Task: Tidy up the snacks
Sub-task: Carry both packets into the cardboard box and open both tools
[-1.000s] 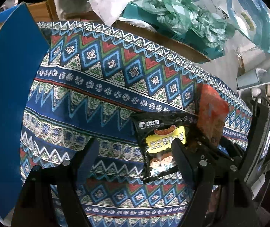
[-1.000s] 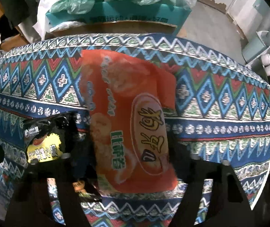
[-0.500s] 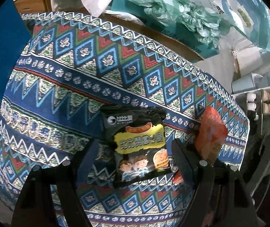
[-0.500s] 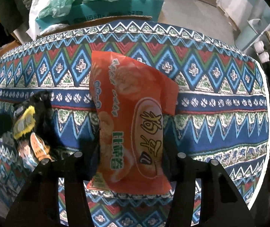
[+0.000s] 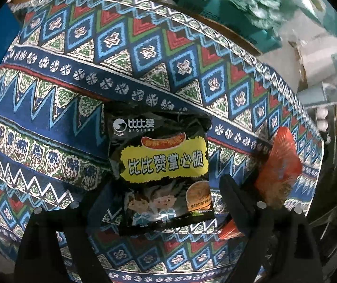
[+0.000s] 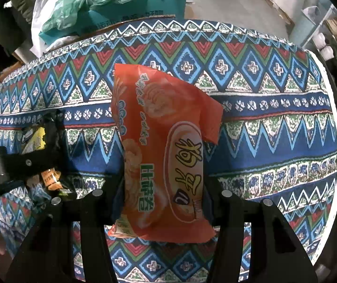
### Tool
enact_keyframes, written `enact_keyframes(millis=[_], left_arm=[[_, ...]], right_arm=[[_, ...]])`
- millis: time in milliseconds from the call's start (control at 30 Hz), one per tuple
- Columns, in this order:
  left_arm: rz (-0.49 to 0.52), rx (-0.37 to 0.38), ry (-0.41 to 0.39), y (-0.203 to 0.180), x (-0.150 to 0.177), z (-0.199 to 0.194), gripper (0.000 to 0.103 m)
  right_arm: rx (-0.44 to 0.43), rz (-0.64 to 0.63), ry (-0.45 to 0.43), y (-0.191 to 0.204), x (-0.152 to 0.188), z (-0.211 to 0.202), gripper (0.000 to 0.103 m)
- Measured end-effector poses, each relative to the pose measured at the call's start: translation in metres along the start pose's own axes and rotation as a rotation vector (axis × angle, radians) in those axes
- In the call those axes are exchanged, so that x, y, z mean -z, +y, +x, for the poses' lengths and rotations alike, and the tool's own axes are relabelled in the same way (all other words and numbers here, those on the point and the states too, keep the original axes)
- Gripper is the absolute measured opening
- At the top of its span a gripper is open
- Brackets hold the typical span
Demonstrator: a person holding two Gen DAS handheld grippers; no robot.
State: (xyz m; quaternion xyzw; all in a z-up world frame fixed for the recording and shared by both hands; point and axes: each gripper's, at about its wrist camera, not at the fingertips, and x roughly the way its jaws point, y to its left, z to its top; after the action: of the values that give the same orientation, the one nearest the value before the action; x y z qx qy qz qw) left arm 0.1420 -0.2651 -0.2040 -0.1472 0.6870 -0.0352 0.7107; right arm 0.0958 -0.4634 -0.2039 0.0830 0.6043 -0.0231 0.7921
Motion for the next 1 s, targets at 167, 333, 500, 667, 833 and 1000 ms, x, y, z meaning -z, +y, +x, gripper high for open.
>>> enact_keyframes(millis=[167, 333, 500, 667, 833, 1000], left_arm=[[0.059, -0.037, -0.019, -0.015, 0.005, 0.002, 0.068], [0.079, -0.029, -0.021, -0.011, 0.004, -0.002, 0.064], [0.117, -0.053, -0.033, -0.008, 0.004, -0.014, 0.063], [0.173, -0.064, -0.061, -0.007, 0.005, -0.031, 0.063], [0.261, -0.100, -0.119, -0.008, 0.009, -0.058, 0.063], [0.296, -0.090, -0.161, 0.007, 0.013, -0.091, 0.063]], right_arm=[[0.026, 0.018, 0.018, -0.004, 0.005, -0.005, 0.052], [0.031, 0.023, 0.015, 0.003, 0.007, -0.011, 0.052], [0.054, 0.013, 0.015, 0.013, 0.007, -0.024, 0.052], [0.071, -0.015, 0.001, 0.029, 0.006, -0.046, 0.052], [0.062, -0.032, -0.018, 0.042, 0.005, -0.070, 0.052], [0.025, -0.047, -0.055, 0.057, 0.005, -0.093, 0.052]])
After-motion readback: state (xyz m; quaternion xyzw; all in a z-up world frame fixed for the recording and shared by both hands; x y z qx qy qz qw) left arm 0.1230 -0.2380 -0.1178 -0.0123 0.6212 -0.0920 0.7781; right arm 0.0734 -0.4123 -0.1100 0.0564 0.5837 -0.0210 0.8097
